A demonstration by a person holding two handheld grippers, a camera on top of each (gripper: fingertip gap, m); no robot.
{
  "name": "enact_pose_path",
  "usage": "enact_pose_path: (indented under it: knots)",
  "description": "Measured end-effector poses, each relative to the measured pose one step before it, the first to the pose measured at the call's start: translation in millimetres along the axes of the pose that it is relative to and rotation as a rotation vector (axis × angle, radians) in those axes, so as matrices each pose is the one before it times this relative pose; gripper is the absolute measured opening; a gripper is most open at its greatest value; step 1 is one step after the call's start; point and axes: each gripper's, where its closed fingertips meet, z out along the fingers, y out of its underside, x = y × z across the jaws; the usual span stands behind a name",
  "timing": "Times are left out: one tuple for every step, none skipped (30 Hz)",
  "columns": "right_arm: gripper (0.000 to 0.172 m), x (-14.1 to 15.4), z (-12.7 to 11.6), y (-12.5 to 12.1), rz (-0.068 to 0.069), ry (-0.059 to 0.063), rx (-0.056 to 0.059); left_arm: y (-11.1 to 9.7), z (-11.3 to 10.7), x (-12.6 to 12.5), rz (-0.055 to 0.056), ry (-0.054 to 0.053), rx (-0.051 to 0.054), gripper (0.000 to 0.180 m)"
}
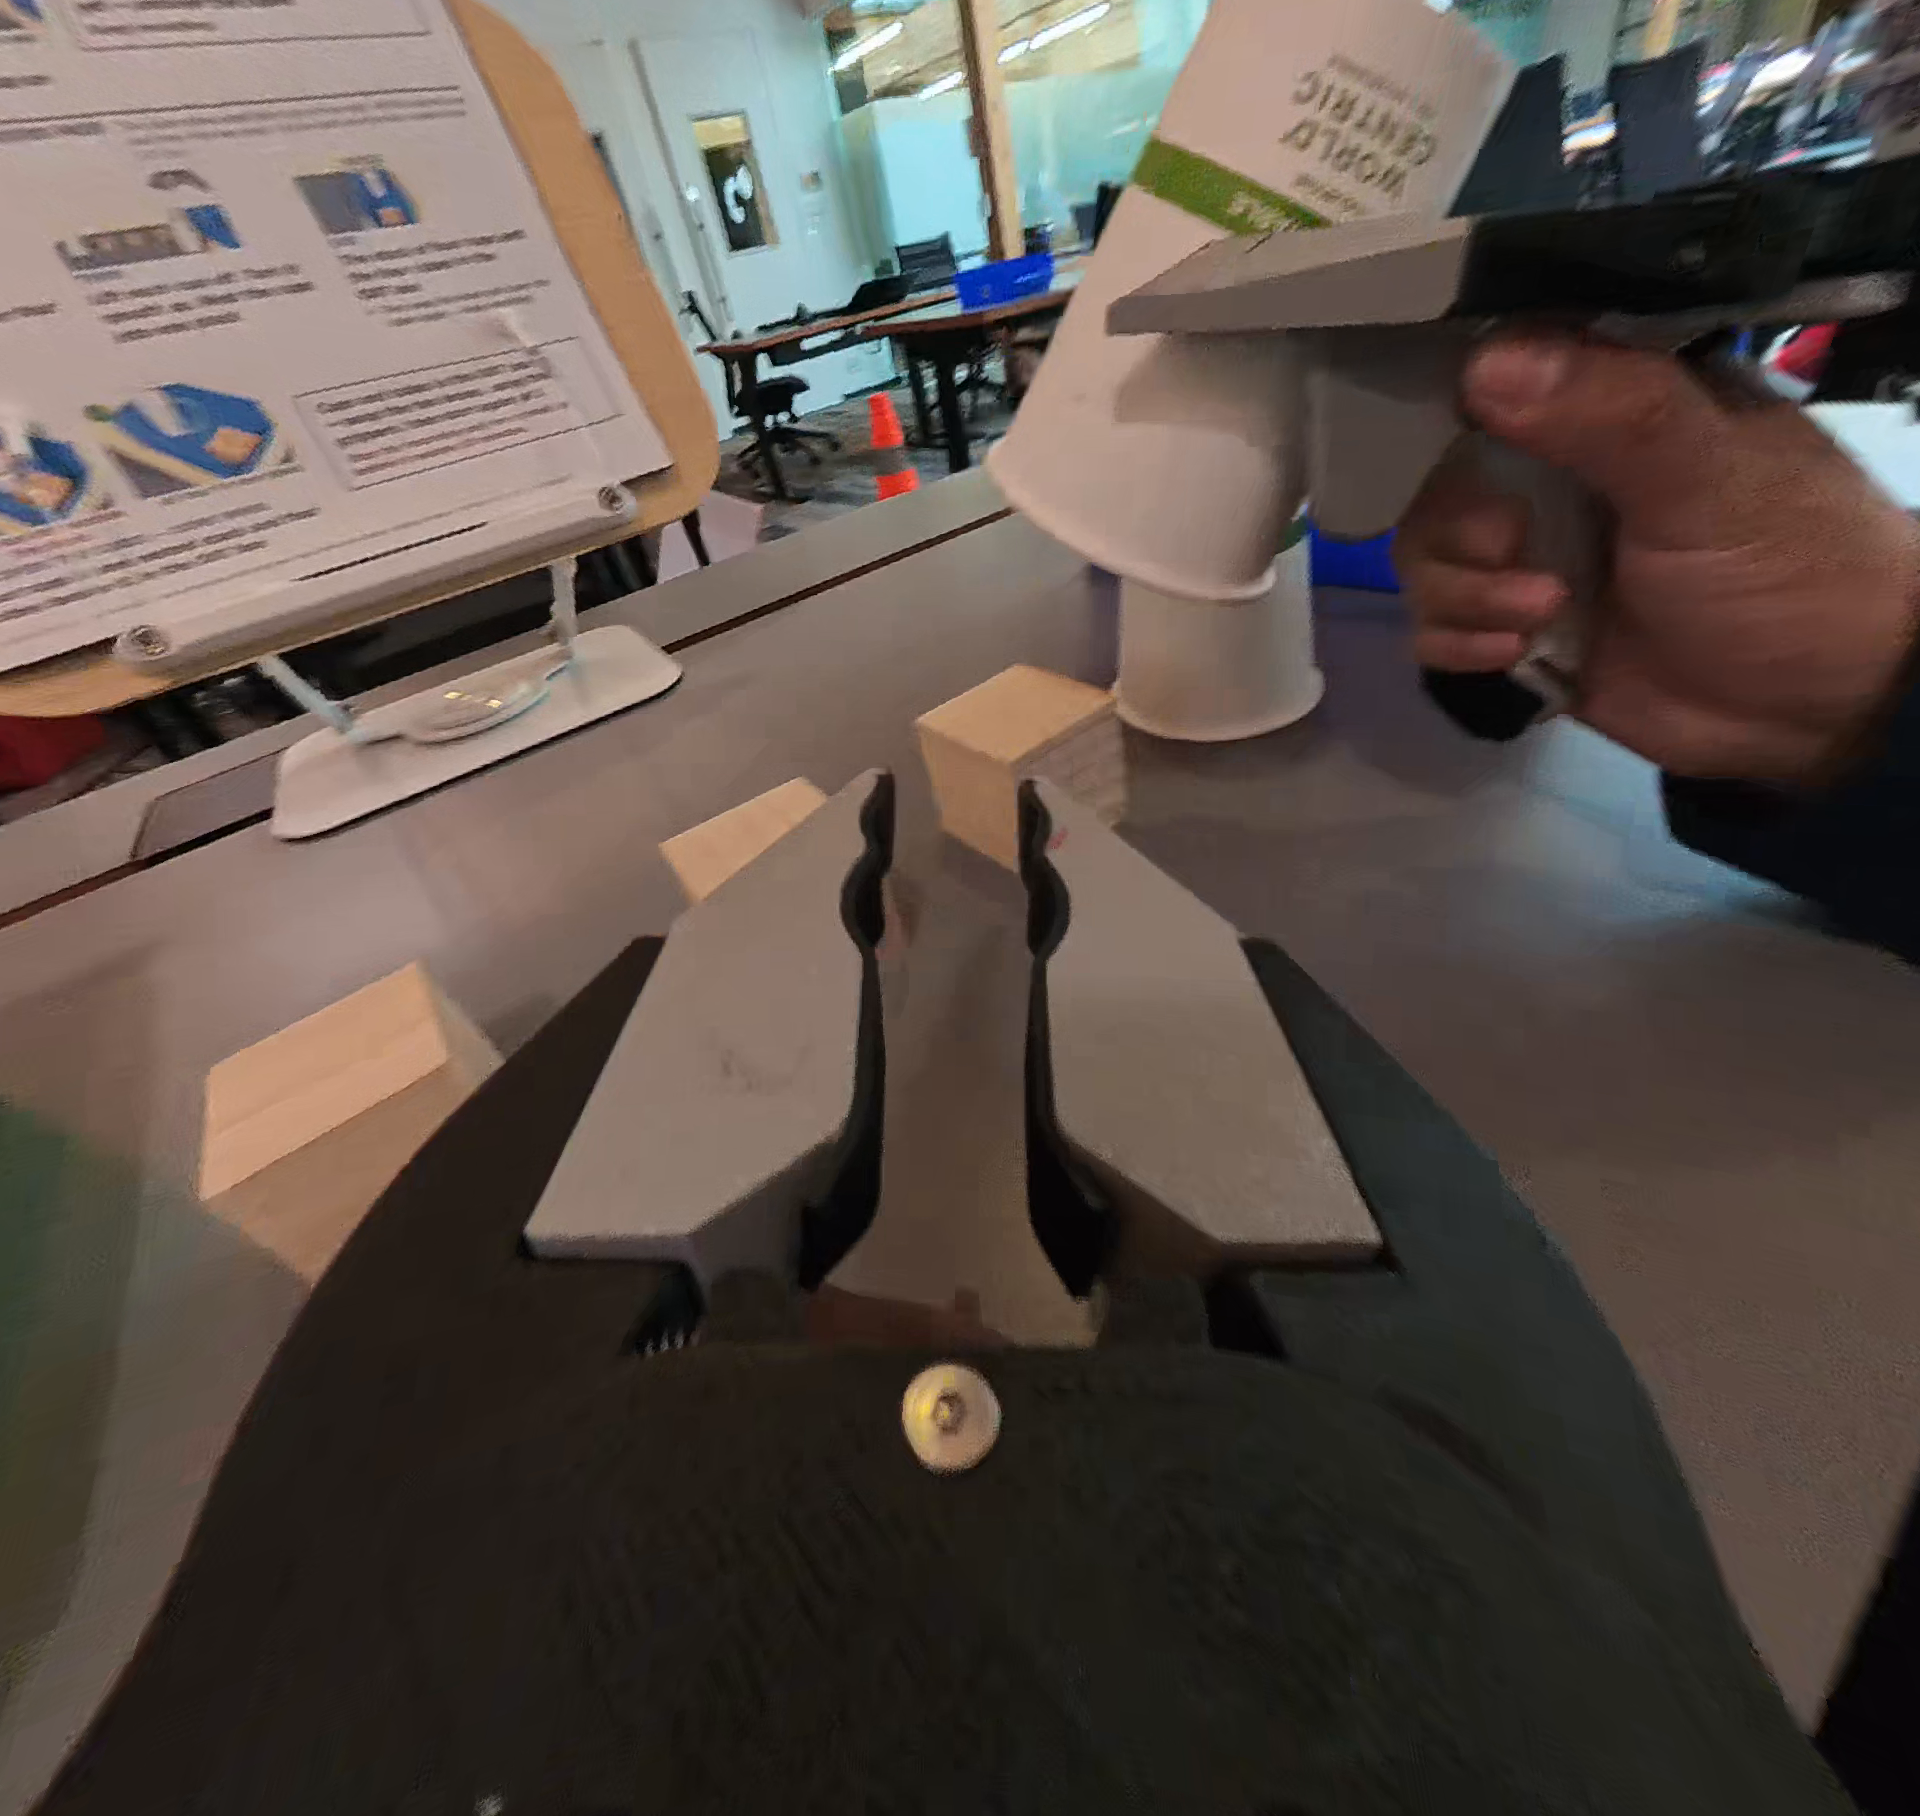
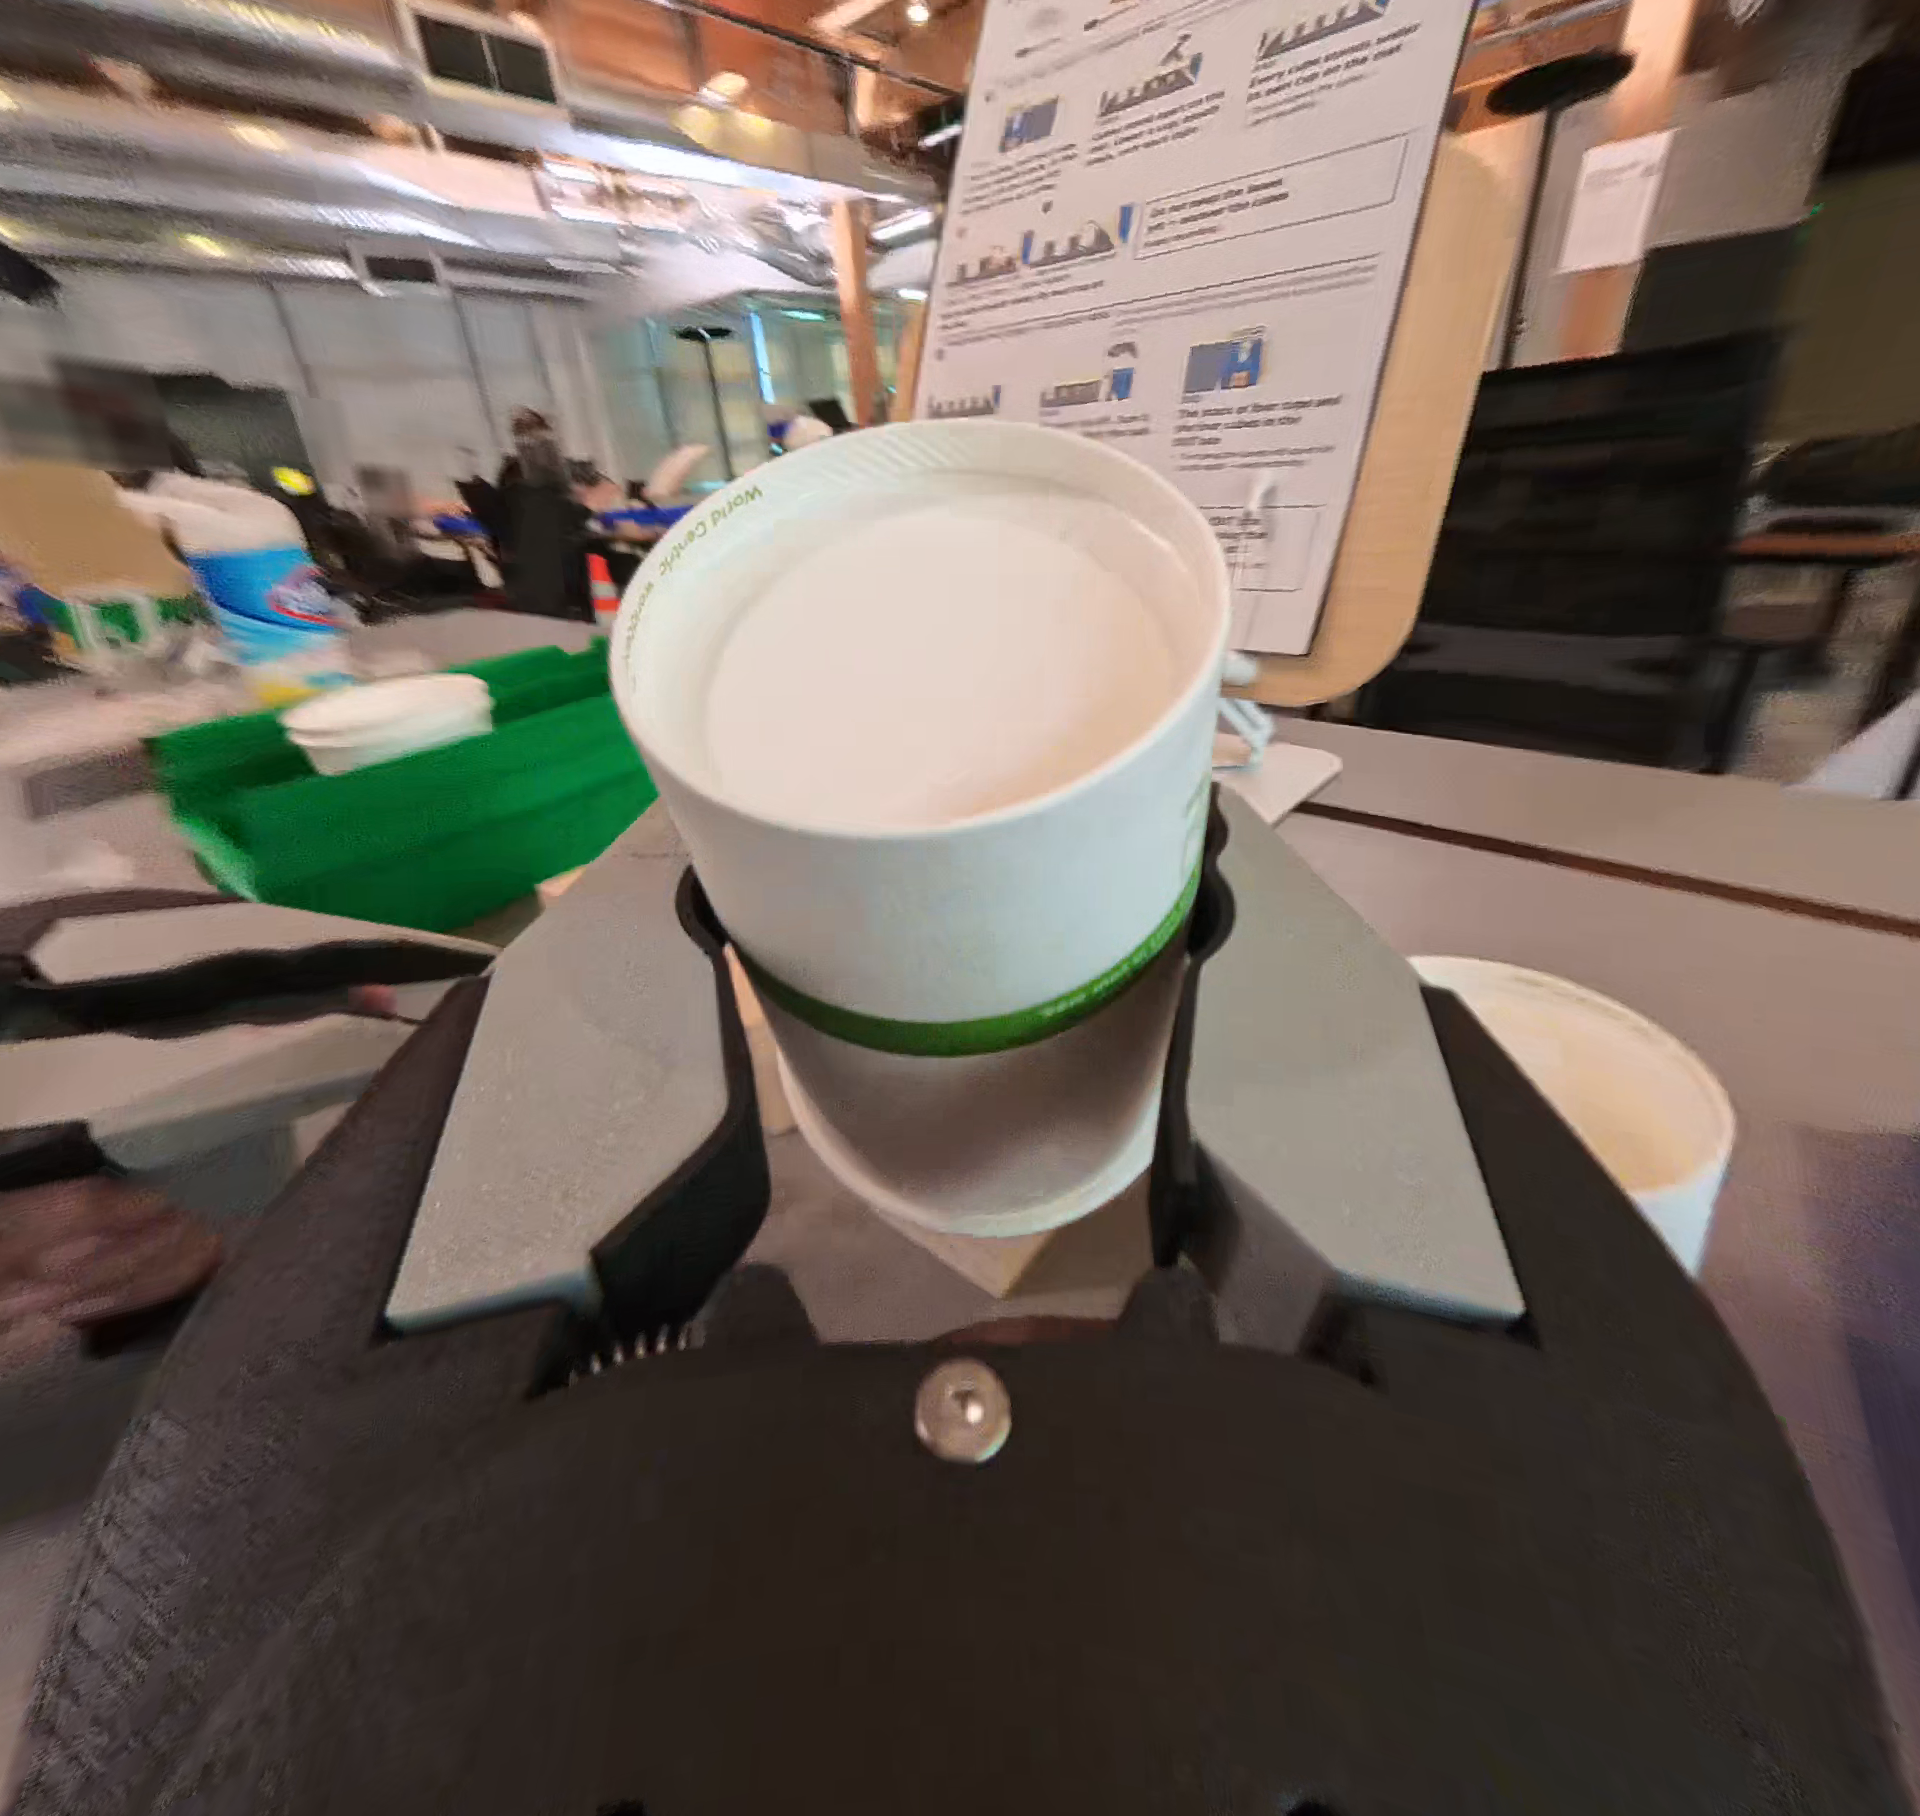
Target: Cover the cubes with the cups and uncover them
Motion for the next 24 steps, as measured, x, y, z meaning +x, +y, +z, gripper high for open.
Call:
enact_pose_path:
  knots:
    - [0.089,2.35,2.41,2.02,-0.0392,0.0283,-0.0152,4.8,0.85,-5.83,0.0035,-0.0126,-0.0303,0.023]
    - [0.089,1.09,4.36,4.65,-0.021,0.0183,-0.0243,2.93,1.06,-2.47,-0.0037,0.0042,-0.0167,0.025]
    - [0.089,-0.37,6.02,6.44,-0.0104,0.0079,-0.0318,1.11,1.16,-0.63,-0.0169,0.0133,-0.0045,0.025]
    - [0.089,-1.42,7.45,7.75,-0.0074,0.0006,-0.0398,1.41,1.39,-0.69,-0.0207,0.0147,-0.007,0.025]
    - [0.09,-0.99,8.26,7.46,-0.0126,0.001,-0.0379,1.52,1.63,-0.99,-0.0227,0.0131,-0.0103,0.026]
    - [0.09,-0.62,8.5,7.26,-0.0142,0.0017,-0.0346,1.19,1.66,-0.41,-0.0208,0.0161,-0.0092,0.026]
    - [0.09,-0.41,8.01,7.21,-0.0049,0.0006,-0.0331,0.92,1.29,-0.53,-0.016,0.0107,-0.0073,0.026]
    - [0.09,-0.44,7.22,6.41,0.0074,-0.0008,-0.0274,0.27,0.88,-0.25,-0.0068,0.0039,-0.0033,0.026]
    - [0.09,-1.89,6.49,5.73,0.0146,-0.0119,-0.0243,0.13,0.36,0.28,0.0025,0.0003,-0.0009,0.025]
    - [0.09,-2.62,6.17,7.26,0.0163,-0.018,-0.036,-0.42,-0.06,0.15,0.0078,-0.0049,0.0025,0.025]
    - [0.09,-0.24,5.5,8.88,0.0091,-0.0011,-0.0464,-0.32,-0.21,-0.19,0.0077,-0.0086,0.0025,0.024]
    - [0.09,1.16,3.81,7.46,-0.0056,0.0099,-0.0383,-0.17,-0.16,-0.37,0.0069,-0.0091,0.0013,0.023]
    - [0.091,0.58,2.42,6.37,-0.0149,0.0056,-0.0329,-0.33,-0.21,0.43,0.0094,-0.0049,0.0022,0.023]
    - [0.091,0.57,2.24,7.77,-0.0133,0.0037,-0.0416,-0.59,-0.41,0.69,0.0108,-0.0032,0.0042,0.022]
    - [0.091,1.13,1.69,7.87,-0.0011,0.0044,-0.0455,-0.41,-0.37,0.02,0.0084,-0.0071,0.0036,0.021]
    - [0.091,1.15,0.27,4.59,0.0071,0.0022,-0.0273,-0.48,-0.44,-0.6,0.0055,-0.0099,0.003,0.02]
    - [0.091,1.4,-0.94,2.24,0.0098,0.0022,-0.0109,-0.32,-0.25,-0.74,0.0033,-0.0095,0.0026,0.02]
    - [0.091,1.41,-1.09,2.91,0.0096,0.002,-0.0136,-0.29,-0.34,-0.65,0.0008,-0.0062,0.0023,0.02]
    - [0.091,1.06,-0.56,4.9,0.0101,0.0003,-0.0256,-0.23,-0.33,-1.46,-0.0043,-0.0086,0.0019,0.02]
    - [0.09,0.85,-0.57,5.04,0.0098,-0.0007,-0.0273,-0.43,-0.44,-1.69,-0.0064,-0.0085,0.0032,0.02]
    - [0.089,0.06,-1.52,3.0,0.0049,-0.0023,-0.0129,-0.48,-0.5,-0.98,-0.0054,-0.0041,0.0042,0.02]
    - [0.091,-0.01,-2.58,-0.28,-0.0013,0.001,0.0092,-0.32,-0.28,-0.31,-0.0034,0.0001,0.0025,0.02]
    - [0.094,-0.01,-3.32,-2.33,-0.0079,0.0059,0.022,0.13,-0.01,-0.89,-0.0031,-0.005,-0.0006,0.021]
    - [0.096,0.38,-3.43,-2.61,-0.0146,0.0124,0.022,0.44,0.34,-0.52,-0.0013,-0.0036,-0.0044,0.024]
